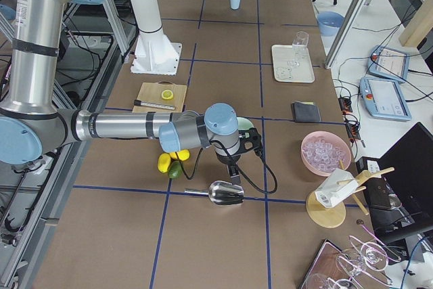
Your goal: Pour ice into bowl
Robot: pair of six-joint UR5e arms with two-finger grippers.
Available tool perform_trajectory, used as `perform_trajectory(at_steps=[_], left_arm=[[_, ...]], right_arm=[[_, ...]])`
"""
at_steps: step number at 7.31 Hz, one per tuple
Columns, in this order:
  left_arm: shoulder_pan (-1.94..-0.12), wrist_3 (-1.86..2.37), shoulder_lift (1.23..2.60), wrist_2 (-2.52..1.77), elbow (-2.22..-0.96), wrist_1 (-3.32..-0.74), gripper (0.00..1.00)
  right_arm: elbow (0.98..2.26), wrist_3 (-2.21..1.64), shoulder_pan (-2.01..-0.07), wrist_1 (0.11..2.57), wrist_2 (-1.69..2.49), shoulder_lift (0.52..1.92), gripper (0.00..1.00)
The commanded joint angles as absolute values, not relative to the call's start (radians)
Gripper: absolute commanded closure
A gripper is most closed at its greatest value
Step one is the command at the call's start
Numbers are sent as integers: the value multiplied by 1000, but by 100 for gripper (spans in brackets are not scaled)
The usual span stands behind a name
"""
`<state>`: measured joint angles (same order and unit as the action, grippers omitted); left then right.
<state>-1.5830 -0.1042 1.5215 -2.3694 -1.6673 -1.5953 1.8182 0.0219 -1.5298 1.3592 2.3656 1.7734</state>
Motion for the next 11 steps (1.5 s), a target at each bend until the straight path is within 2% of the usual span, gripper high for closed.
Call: perform_trajectory(at_steps=[1,2,4,6,7,9,11], left_arm=[[-1583,-104,1522,-2368,-1670,-1595,0],[-1583,-104,1522,-2370,-1671,-1595,0],[-1583,-106,1522,-2370,-1672,-1597,0],[-1583,-106,1522,-2370,-1672,-1600,0],[-1583,-106,1522,-2370,-1674,-1600,0],[-1583,-106,1525,-2370,-1674,-1600,0],[-1583,-106,1526,-2370,-1674,-1600,0]], right_arm=[[1828,-113,-1485,1342,2399,1743,0],[1821,-123,-1403,1250,2390,1738,0],[1810,-222,-1269,1224,2367,1680,0],[1809,-390,-1157,1192,2257,1678,0],[1775,-496,-1096,1111,2203,1674,0],[1610,-654,-1019,868,2157,1628,3],[1585,-693,-991,850,2157,1603,28]])
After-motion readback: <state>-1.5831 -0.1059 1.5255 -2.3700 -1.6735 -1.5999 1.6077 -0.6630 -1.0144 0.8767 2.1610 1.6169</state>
